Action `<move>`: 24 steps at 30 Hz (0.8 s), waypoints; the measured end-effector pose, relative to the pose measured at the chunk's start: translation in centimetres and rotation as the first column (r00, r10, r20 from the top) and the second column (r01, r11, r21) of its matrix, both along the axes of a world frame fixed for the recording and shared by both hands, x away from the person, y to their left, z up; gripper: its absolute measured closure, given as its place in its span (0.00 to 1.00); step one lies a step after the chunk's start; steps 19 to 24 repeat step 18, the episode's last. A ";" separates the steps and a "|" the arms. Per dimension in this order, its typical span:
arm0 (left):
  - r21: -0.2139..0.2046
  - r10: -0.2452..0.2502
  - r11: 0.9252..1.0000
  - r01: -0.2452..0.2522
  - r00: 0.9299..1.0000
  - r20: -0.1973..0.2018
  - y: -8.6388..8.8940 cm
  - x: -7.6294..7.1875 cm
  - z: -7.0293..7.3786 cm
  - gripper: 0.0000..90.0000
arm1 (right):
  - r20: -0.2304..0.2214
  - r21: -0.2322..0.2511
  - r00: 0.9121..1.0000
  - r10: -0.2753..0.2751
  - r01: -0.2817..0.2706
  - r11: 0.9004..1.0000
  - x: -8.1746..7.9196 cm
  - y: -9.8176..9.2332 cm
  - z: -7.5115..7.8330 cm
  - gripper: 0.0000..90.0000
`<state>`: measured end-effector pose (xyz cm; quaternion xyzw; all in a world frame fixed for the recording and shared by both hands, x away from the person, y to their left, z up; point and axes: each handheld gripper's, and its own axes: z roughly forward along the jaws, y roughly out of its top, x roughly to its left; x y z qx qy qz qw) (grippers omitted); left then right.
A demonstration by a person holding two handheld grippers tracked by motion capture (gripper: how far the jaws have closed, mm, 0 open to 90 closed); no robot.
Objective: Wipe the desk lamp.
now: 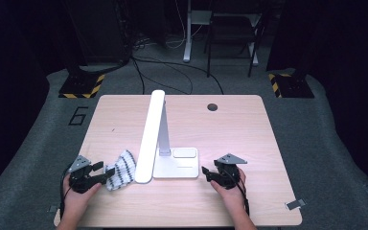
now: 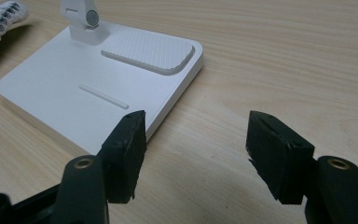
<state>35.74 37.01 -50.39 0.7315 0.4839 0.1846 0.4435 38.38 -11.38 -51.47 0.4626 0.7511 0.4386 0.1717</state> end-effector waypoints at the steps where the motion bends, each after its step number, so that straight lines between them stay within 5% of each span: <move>1: 0.002 0.000 1.000 0.001 1.000 -0.001 0.0 0.0 0.0 0.39 | -0.005 0.000 1.000 -0.003 0.003 1.000 0.0 0.0 0.0 0.42; 10: -0.006 0.017 1.000 -0.018 1.000 -0.016 0.0 0.2 -0.3 0.39 | 0.001 0.002 1.000 0.006 -0.006 1.000 0.2 -0.2 -0.1 0.42; 24: -0.007 0.024 1.000 -0.023 1.000 0.015 -0.2 0.0 0.2 0.39 | -0.003 0.014 1.000 -0.001 0.001 1.000 0.2 -0.3 -0.1 0.42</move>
